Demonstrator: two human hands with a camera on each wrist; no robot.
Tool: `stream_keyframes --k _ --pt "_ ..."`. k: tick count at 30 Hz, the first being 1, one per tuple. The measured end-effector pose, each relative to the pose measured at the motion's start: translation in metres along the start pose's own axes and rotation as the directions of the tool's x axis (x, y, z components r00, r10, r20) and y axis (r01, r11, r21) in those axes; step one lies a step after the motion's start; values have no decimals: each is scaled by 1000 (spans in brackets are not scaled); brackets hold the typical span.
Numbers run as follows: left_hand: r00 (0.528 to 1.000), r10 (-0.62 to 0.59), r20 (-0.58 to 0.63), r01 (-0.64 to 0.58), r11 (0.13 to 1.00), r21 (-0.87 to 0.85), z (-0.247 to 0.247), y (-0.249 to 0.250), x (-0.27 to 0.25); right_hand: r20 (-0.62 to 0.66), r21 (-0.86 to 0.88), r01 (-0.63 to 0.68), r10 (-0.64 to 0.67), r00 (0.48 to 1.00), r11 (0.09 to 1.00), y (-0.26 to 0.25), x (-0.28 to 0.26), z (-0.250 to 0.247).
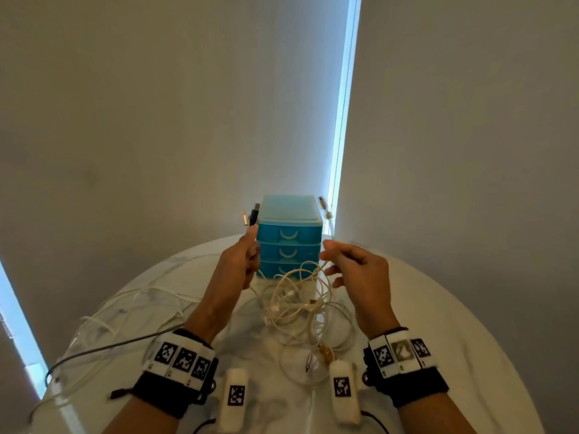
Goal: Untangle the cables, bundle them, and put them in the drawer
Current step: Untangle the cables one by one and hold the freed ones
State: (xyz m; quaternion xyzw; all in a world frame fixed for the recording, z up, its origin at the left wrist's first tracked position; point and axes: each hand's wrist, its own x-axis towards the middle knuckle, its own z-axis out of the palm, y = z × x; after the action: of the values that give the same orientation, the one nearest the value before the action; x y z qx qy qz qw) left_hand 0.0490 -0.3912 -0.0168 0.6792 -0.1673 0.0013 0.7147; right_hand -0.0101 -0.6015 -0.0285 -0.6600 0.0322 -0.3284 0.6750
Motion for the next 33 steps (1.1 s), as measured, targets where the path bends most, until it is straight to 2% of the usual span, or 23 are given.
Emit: stream_keyframes --k 2,6,10,14,17,19,22,23,24,26,27,29,31,33 --pt "999 34 7 -33 999 -14 7 3 -1 116 -62 68 -60 991 996 -5 -12 23" --pt "999 53 -4 -53 994 -91 8 8 -5 227 -71 61 -43 973 996 1 -30 54" --pt "997 70 23 -70 997 -25 9 11 -13 262 -77 52 -30 965 996 6 -34 58" --pt "990 141 28 -142 989 30 12 10 -18 285 -68 95 -72 956 993 7 -38 61" --pt "985 164 -62 -162 986 27 12 14 -22 334 -118 106 -61 941 987 7 -40 62" --pt "968 182 -172 -179 983 35 10 19 -20 421 -297 108 28 907 949 13 -39 59" --pt "926 240 -292 -254 967 -10 -3 25 -14 576 -447 69 228 785 892 27 -39 53" --pt "915 230 -332 -264 962 -62 -9 29 -12 571 -462 65 240 785 884 30 -36 52" --pt "907 211 -365 -276 951 -138 -14 33 -11 528 -467 61 223 820 882 30 -32 51" --pt "908 196 -372 -325 888 -325 -24 39 -9 303 -442 53 94 948 895 23 -20 44" --pt "913 196 -359 -341 850 -403 -28 40 -8 171 -414 75 -3 985 907 16 -14 39" --pt "926 175 -334 -336 786 -519 -31 37 -3 16 -391 149 -155 988 908 8 -5 26" --pt "939 143 -312 -312 738 -599 -34 30 3 57 -459 163 -154 986 873 11 0 17" --pt "956 144 -257 -285 668 -688 -36 28 3 173 -516 101 -12 985 851 21 1 14"
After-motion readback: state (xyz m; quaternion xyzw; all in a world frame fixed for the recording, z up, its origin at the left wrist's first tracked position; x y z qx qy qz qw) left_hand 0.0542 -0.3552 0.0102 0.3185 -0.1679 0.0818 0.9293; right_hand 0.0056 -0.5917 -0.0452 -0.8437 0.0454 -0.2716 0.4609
